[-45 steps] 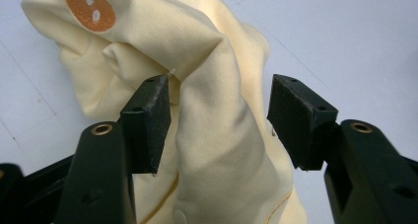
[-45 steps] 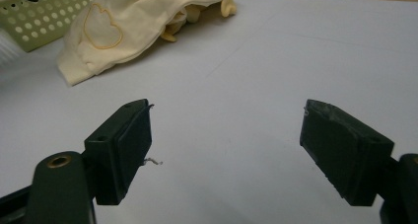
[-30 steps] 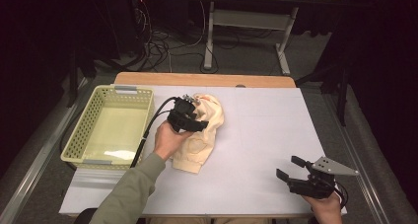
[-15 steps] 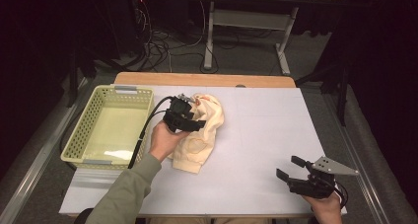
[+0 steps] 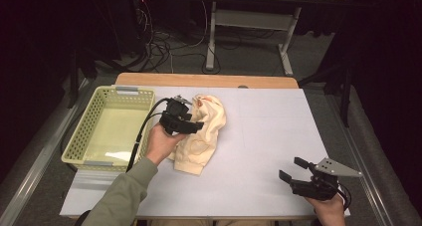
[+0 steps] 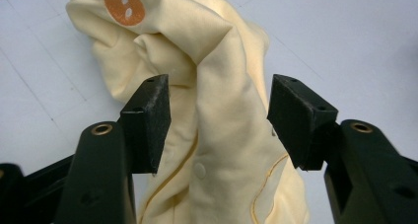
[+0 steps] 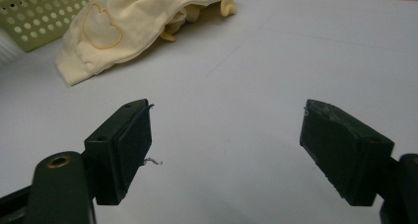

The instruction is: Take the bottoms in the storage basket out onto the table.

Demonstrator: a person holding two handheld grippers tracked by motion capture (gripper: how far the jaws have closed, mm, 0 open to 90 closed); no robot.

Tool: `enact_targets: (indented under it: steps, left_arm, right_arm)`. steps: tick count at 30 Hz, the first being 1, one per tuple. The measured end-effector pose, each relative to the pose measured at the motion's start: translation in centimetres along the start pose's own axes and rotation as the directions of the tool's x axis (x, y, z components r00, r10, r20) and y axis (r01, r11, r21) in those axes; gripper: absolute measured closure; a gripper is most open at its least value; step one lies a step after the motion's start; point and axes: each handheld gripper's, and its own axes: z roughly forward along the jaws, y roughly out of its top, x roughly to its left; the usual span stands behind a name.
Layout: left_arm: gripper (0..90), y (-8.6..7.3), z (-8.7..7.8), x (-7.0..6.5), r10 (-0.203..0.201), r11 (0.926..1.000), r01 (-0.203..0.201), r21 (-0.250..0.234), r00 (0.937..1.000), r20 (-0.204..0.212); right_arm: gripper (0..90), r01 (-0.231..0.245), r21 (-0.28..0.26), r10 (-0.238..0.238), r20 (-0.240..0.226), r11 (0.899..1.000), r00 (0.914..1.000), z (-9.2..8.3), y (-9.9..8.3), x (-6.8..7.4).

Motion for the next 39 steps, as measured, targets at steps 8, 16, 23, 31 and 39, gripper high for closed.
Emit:
enact_targets:
  steps: [8, 16, 23, 31, 39]
  left_arm:
    - [40.4, -0.4, -0.7, 0.1, 0.002, 1.0, -0.002, -0.009, 1.0, -0.003]
    - [40.4, -1.0, -1.5, 0.5, -0.001, 0.9998, 0.001, -0.018, 1.0, -0.002]
    - [40.3, -1.4, -2.2, 0.8, -0.006, 0.9994, 0.006, -0.033, 1.0, 0.002]
    - [40.3, -1.8, -2.7, 0.9, -0.004, 0.9992, 0.004, -0.039, 1.0, 0.001]
    - [40.4, -2.1, -3.2, 0.6, 0.029, 0.9991, -0.029, -0.031, 0.9994, -0.02]
  right_arm:
    - [20.4, 0.001, 0.002, -0.001, 0.001, 1.0, 1.0, 0.0, 0.0, 0.0]
    - [20.6, 0.002, 0.0, -0.002, 0.003, 1.0, 1.0, 0.0, 0.0, 0.0]
    - [20.6, 0.004, 0.003, -0.004, 0.005, 1.0, 1.0, 0.0, 0.0, 0.0]
    - [20.6, 0.003, 0.005, -0.003, 0.009, 1.0, 1.0, 0.0, 0.0, 0.0]
    - [20.6, 0.005, 0.005, -0.005, 0.008, 1.0, 1.0, 0.0, 0.0, 0.0]
